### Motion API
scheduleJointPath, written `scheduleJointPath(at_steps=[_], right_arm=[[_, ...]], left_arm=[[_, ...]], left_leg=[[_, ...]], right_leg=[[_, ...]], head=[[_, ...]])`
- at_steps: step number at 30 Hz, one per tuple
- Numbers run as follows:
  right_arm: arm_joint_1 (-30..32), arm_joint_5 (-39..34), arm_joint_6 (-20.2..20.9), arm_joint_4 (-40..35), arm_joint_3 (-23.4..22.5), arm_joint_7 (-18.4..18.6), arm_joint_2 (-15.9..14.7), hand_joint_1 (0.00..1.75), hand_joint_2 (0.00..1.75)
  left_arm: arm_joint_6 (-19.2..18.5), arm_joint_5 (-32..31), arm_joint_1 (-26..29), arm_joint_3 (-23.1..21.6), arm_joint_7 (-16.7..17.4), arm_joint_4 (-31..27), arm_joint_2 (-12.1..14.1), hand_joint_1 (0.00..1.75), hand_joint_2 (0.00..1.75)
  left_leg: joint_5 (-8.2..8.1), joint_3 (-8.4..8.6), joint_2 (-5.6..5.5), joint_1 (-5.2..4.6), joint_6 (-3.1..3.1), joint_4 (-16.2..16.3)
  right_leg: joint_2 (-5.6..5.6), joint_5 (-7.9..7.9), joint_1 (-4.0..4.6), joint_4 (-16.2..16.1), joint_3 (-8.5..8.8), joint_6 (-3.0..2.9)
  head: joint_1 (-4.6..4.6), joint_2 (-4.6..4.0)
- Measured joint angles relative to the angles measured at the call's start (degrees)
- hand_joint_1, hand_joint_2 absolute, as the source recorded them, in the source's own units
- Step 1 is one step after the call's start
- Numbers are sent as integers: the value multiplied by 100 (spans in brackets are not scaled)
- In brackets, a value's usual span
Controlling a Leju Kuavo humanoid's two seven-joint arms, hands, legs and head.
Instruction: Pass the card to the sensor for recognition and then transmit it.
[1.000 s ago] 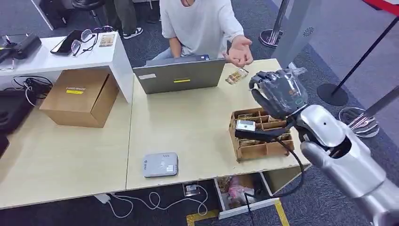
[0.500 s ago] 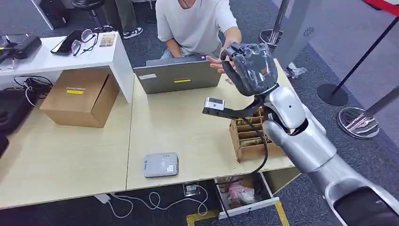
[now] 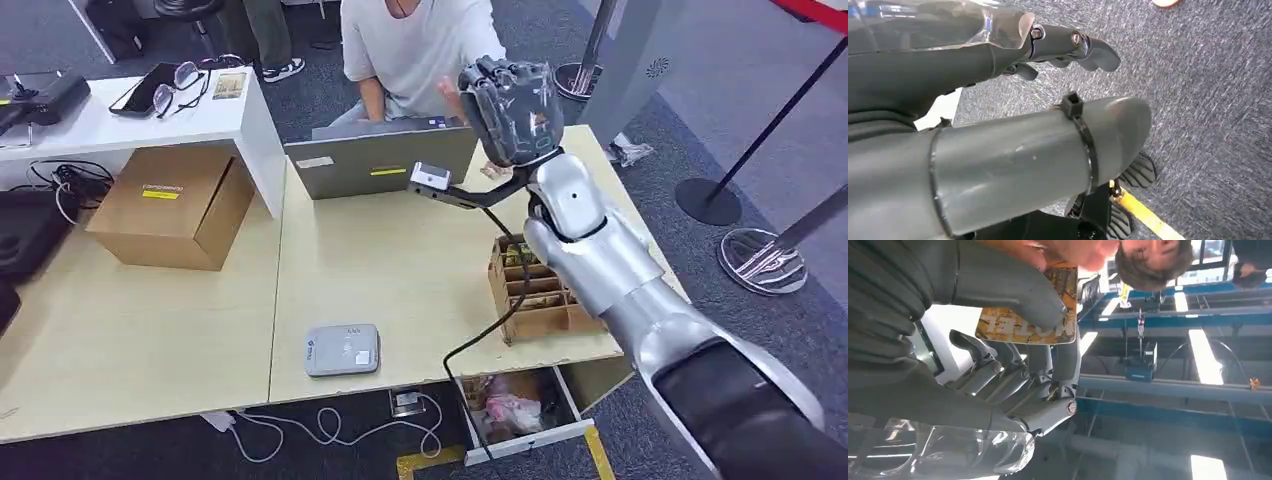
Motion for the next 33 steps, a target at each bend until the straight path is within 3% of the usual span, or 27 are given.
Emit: scheduleJointPath(at_steps=[8, 9, 10, 23, 30, 31, 33], right_arm=[[-51, 77, -2, 370, 35, -29, 236, 175, 175], [-51, 77, 0, 396, 37, -26, 256, 159, 175], [-52, 77, 2, 416, 44, -26, 276, 5, 175], [-66, 77, 35, 506, 70, 30, 442, 0, 175], [-60, -147, 57, 387, 64, -140, 448, 0, 175], [-32, -407, 81, 311, 24, -248, 453, 0, 0], [68, -1103, 205, 113, -100, -485, 477, 0, 0]], left_arm=[[103, 44, -27, 0, 37, 0, -11, 0, 0], [109, 50, -31, 0, 37, 0, -11, 0, 0], [114, 55, -34, 0, 39, 0, -13, 0, 0], [153, 35, -45, 7, 92, 0, -37, 0, 0], [168, -9, -49, 44, 138, 0, -37, 0, 0], [168, -9, -50, 55, 138, 0, -37, 0, 0], [166, -9, -49, 70, 135, 0, -37, 0, 0]], left_leg=[[0, 0, 0, 0, 0, 0], [0, 0, 0, 0, 0, 0], [0, 0, 0, 0, 0, 0], [0, 0, 0, 0, 0, 0], [0, 1, 0, 0, 0, 0], [0, 1, 0, 0, 0, 0], [0, 2, 0, 0, 0, 0]], right_leg=[[0, 0, 0, 0, 1, 0], [0, 0, 0, 0, 1, 0], [0, 0, 0, 0, 0, 0], [0, 0, 0, 0, 0, 0], [0, 0, 0, 0, 0, 0], [0, 0, 0, 0, 0, 0], [0, 0, 0, 0, 0, 0]], head=[[0, 0], [0, 0], [0, 0], [2, 0], [0, 0], [0, 0], [-2, 0]])
